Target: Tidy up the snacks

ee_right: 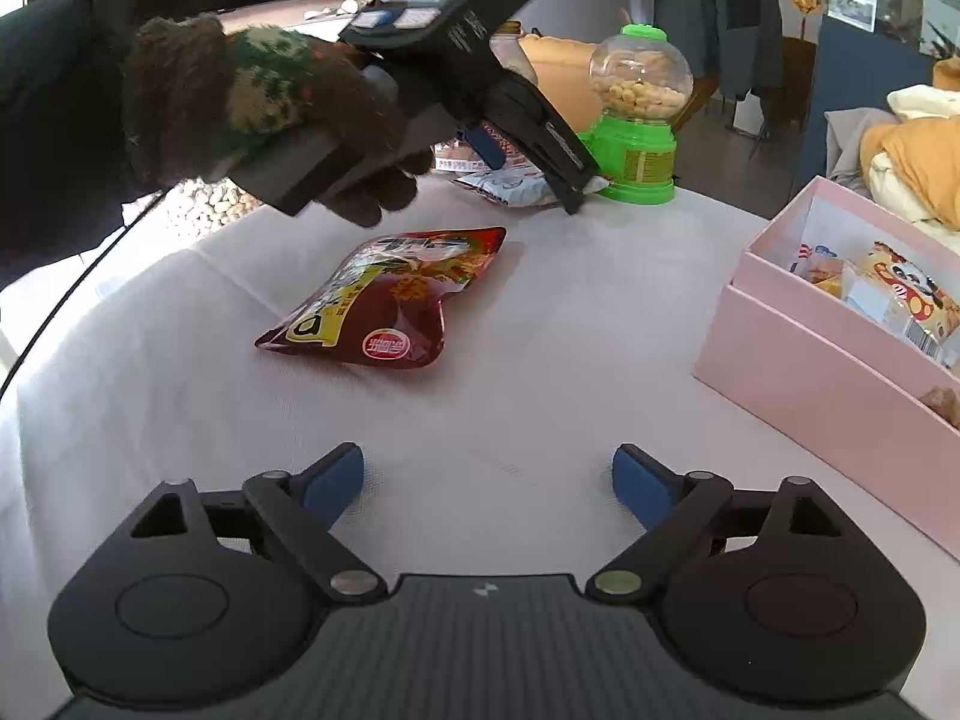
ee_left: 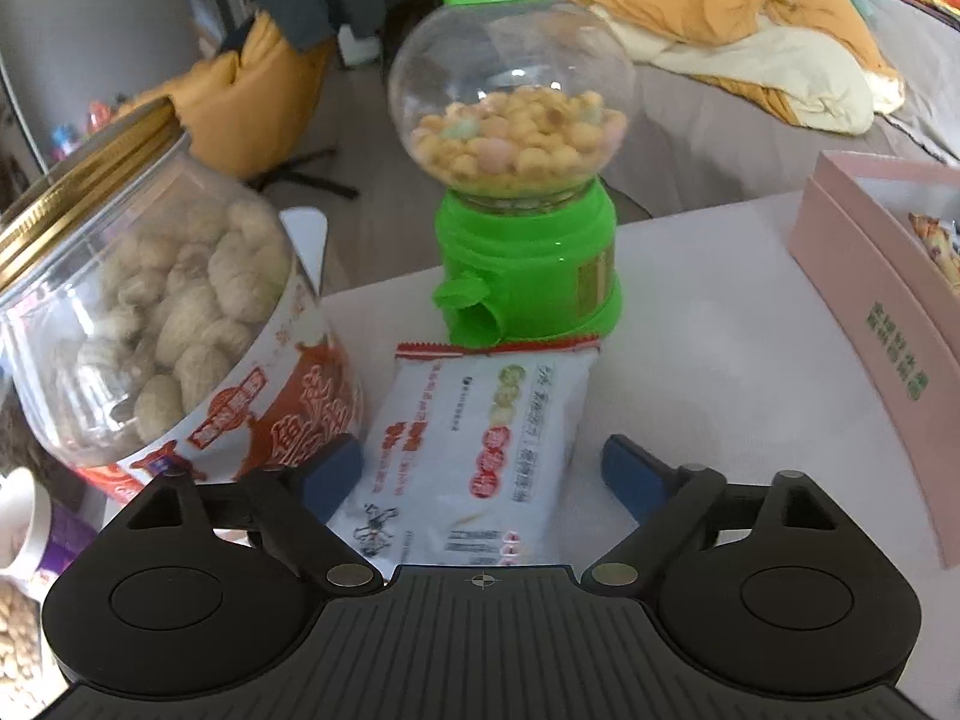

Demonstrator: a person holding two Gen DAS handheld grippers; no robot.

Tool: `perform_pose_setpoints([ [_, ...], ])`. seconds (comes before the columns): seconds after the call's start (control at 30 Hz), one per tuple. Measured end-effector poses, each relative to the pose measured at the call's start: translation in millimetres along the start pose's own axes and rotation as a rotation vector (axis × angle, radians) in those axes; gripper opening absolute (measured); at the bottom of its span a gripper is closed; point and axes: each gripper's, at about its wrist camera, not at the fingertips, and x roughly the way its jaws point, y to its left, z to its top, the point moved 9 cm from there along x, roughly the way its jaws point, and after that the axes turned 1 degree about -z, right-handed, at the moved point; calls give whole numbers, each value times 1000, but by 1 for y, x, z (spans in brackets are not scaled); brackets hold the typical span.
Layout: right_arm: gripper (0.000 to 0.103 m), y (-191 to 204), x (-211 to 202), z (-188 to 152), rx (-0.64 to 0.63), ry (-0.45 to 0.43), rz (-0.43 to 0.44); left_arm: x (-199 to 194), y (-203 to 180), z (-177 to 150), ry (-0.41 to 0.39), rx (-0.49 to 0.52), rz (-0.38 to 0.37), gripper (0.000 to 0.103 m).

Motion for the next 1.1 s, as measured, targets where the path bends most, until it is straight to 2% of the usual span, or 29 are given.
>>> perform_pose_setpoints([
  [0.07, 93, 0, 0, 0, 2, 2, 7, -2, 2, 0, 4, -27, -7, 90],
  [0.1, 93, 0, 0, 0, 0, 2, 6, -6, 1, -1, 4, -34, -5, 80],
  [0.13, 93, 1, 0, 0, -2, 2, 4, -13, 0, -1, 0, -27, -5, 74],
  [0.2, 93, 1, 0, 0, -4, 3, 1, -28, -13, -5, -7, 11, -65, 69],
  [0.27, 93, 1, 0, 0, -4, 3, 1, -35, -22, -9, -8, 73, -87, 67],
  [0.4, 93, 1, 0, 0, -5, 3, 1, -26, -19, -5, -4, 73, -87, 73],
  [0.5, 93, 1, 0, 0, -5, 3, 0, -14, -20, -5, 42, 39, -112, 88],
  [0.6, 93, 1, 0, 0, -5, 3, 1, -10, -21, -5, 74, 7, -185, 88],
  [0.67, 93, 1, 0, 0, -5, 3, 1, -10, -14, -4, 66, -42, -217, 88],
  [0.77, 94, 1, 0, -1, -5, 3, 1, -11, -7, -3, 47, -92, -238, 88],
  [0.8, 94, 2, 0, -1, -5, 3, 1, -12, -7, -4, 46, -86, -241, 87],
  [0.83, 94, 2, 0, -1, -6, 3, 2, -14, -6, -5, 40, -75, -226, 81],
  [0.9, 96, 2, 0, 0, -7, 5, 7, -20, -3, -11, 31, -76, -218, 81],
  [1.0, 100, 3, 2, 0, -13, 17, 28, -45, -13, -18, -30, -110, -266, 81],
  [1.1, 103, 3, 3, -1, -19, 30, 40, -90, -24, -33, -91, -103, -273, 81],
])
